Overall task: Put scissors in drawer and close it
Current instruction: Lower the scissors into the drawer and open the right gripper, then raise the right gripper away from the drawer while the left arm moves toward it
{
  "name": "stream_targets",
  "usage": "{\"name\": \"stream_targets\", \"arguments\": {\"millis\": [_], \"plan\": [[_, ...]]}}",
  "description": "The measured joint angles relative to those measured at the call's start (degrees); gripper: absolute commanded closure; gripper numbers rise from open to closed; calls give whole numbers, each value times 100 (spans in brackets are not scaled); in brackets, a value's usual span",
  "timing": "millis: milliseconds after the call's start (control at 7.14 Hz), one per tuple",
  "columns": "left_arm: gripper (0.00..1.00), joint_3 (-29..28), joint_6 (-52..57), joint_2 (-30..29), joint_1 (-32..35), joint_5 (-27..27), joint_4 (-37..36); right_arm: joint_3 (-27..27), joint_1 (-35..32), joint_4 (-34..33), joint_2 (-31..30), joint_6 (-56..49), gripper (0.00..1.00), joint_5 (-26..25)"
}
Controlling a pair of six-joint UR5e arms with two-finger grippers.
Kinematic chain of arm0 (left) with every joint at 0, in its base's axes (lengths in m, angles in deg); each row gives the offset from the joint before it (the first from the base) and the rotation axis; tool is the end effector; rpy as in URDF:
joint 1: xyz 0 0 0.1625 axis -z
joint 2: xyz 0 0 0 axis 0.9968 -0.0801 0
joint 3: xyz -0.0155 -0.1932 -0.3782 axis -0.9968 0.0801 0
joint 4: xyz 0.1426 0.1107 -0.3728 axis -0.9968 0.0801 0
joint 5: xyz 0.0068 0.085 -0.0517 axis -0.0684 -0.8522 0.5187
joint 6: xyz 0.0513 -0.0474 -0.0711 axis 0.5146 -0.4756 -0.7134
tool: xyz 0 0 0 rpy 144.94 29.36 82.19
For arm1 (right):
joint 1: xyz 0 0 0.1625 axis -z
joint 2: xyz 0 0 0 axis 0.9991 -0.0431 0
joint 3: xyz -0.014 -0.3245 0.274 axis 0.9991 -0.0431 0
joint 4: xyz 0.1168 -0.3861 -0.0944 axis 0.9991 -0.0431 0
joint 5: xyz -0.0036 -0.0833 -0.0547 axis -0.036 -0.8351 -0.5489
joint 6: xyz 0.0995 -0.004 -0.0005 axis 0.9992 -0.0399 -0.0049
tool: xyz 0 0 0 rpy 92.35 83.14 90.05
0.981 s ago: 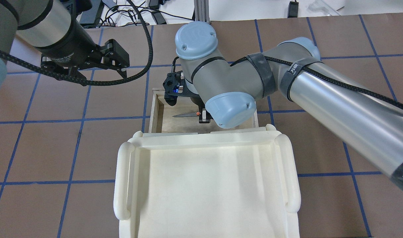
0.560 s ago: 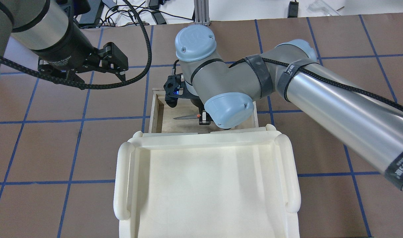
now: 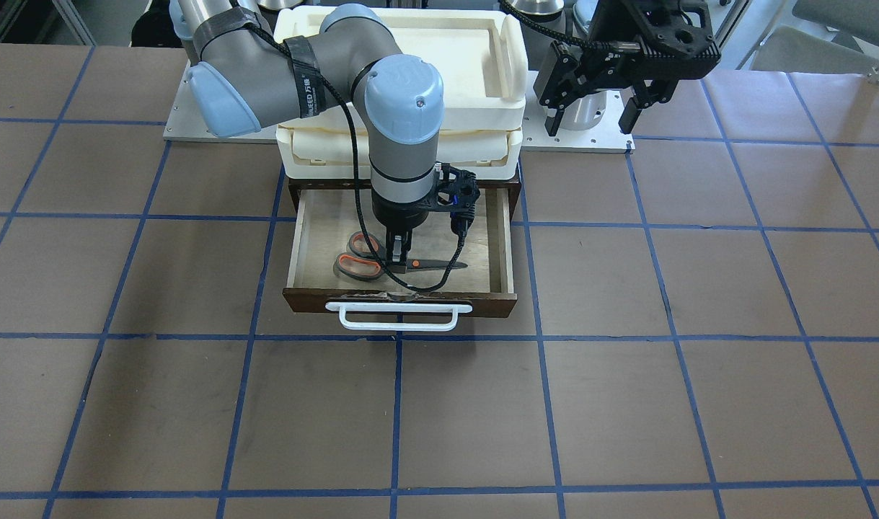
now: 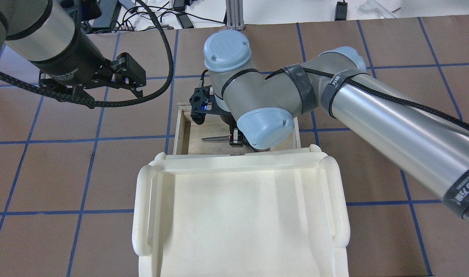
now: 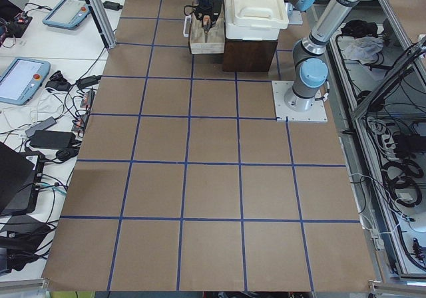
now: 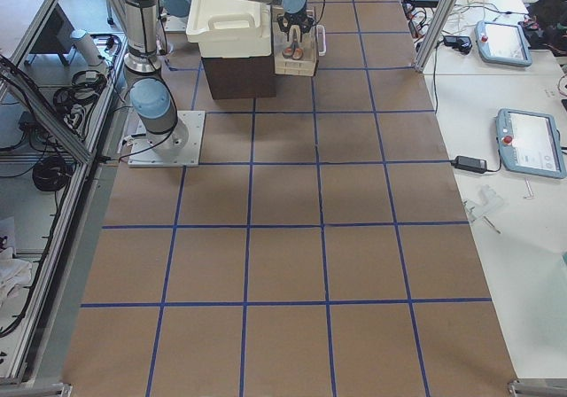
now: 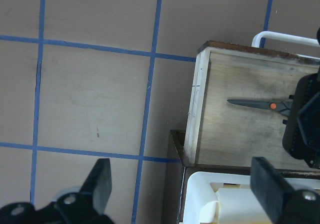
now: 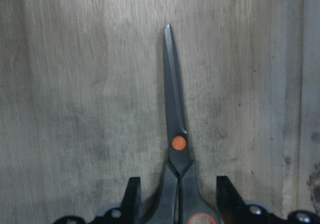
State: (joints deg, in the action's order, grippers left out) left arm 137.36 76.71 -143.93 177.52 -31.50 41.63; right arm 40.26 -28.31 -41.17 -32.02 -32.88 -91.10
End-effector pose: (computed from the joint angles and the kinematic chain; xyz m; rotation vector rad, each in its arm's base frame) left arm -0.1525 -0.4274 0.5398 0.2083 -3.0866 0.1512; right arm 0.3760 -0.4762 0.3189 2.1107 -2.2968 -0.0207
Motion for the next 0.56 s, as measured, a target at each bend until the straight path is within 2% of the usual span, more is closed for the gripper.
{"name": "stream_targets", "arguments": {"millis": [280,560], "plan": [[0,0,0,-5,0,16,56,-266,74,152,-27,24,0,-11],[0,-1,0,24,0,-11,115,-804,448,800,-147,94,0,97]]}}
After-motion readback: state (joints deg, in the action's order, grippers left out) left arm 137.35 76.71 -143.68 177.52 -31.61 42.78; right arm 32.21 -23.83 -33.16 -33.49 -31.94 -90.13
